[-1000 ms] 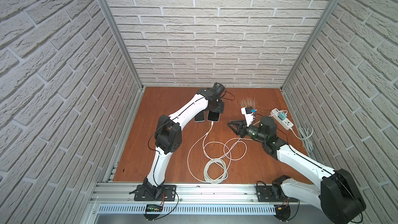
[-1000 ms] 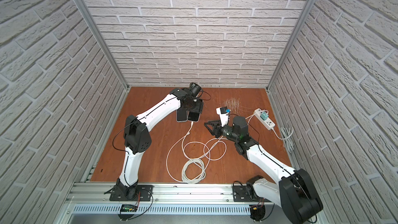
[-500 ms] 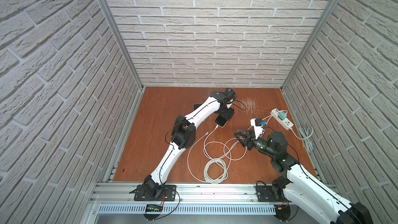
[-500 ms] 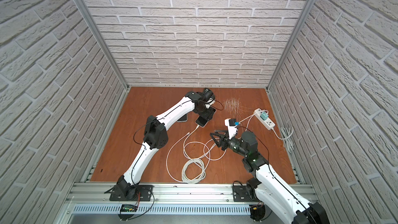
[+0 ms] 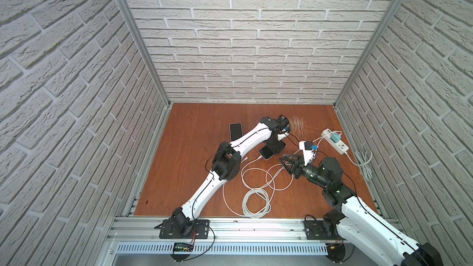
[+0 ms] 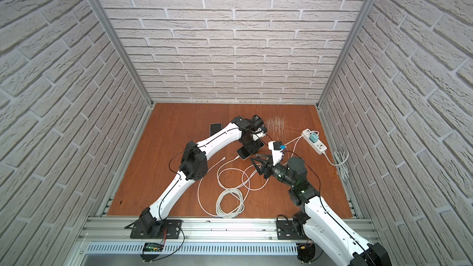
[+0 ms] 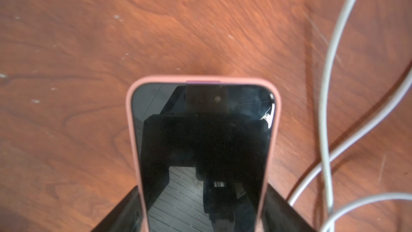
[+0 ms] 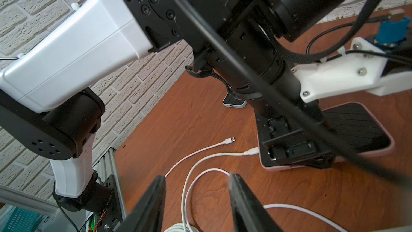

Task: Plug the charging cable into the phone
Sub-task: Place the phone at the center of the board.

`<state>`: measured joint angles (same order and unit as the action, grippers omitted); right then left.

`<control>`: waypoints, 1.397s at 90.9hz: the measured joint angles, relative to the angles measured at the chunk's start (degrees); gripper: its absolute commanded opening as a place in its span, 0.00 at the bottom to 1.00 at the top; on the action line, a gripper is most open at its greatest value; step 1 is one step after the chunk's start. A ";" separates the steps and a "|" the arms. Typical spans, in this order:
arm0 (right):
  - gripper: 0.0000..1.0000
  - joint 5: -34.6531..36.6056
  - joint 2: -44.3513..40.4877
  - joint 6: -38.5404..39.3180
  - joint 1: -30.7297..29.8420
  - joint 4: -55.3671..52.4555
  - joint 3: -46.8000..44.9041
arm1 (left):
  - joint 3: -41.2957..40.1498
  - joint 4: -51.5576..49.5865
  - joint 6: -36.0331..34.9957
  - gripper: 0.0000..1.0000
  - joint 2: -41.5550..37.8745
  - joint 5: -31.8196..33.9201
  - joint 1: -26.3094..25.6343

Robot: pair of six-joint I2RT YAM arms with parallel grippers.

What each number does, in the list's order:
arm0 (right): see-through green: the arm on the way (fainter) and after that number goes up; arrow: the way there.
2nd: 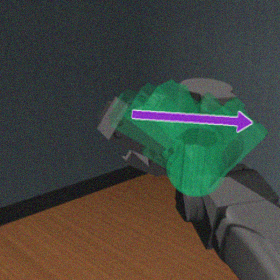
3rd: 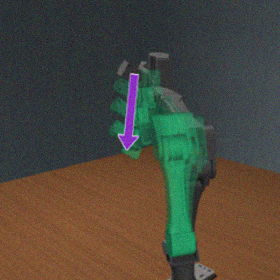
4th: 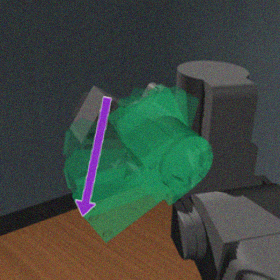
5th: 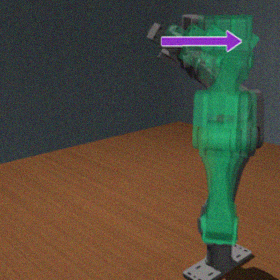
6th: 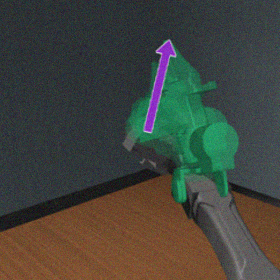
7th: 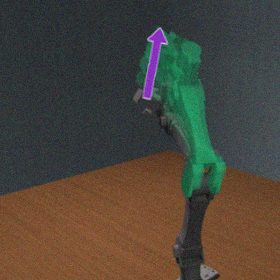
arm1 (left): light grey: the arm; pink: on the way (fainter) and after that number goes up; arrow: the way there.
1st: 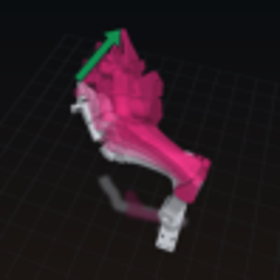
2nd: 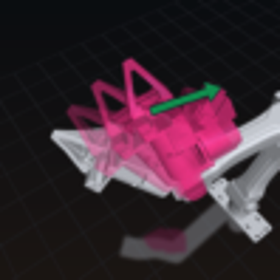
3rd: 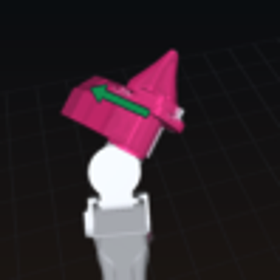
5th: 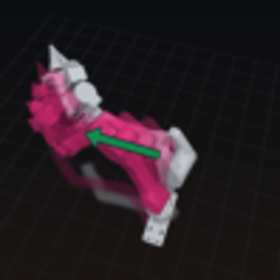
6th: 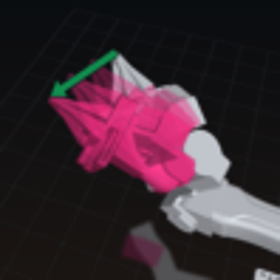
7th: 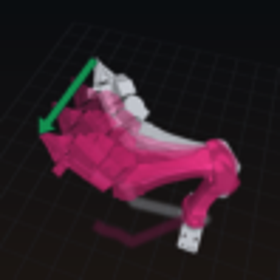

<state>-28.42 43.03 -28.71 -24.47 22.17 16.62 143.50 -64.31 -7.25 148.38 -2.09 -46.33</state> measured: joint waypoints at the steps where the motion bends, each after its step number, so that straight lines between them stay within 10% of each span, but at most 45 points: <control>1: 0.51 0.00 0.00 0.00 0.00 0.02 0.00 | 0.00 -0.02 -0.39 0.15 0.07 0.17 -0.09; 34: 0.51 0.87 -0.02 -0.02 0.00 -0.02 -0.26 | 1.05 -1.14 -4.26 0.38 2.89 1.86 -1.40; 56: 0.52 0.87 0.26 -0.02 0.00 -0.02 -0.28 | 1.49 -1.46 -4.31 0.97 3.21 2.05 -1.40; 108: 0.59 1.09 0.09 -0.02 0.00 -0.04 -0.44 | 2.56 2.89 6.60 0.92 -4.35 3.23 2.80; 127: 0.60 1.75 1.20 -0.04 0.00 -0.37 -0.44 | -18.71 8.87 20.57 0.79 -25.20 8.15 11.74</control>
<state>-26.68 44.23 -28.75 -24.47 21.80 16.19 124.79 -55.44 13.32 123.17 6.07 -34.59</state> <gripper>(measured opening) 0.593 0.810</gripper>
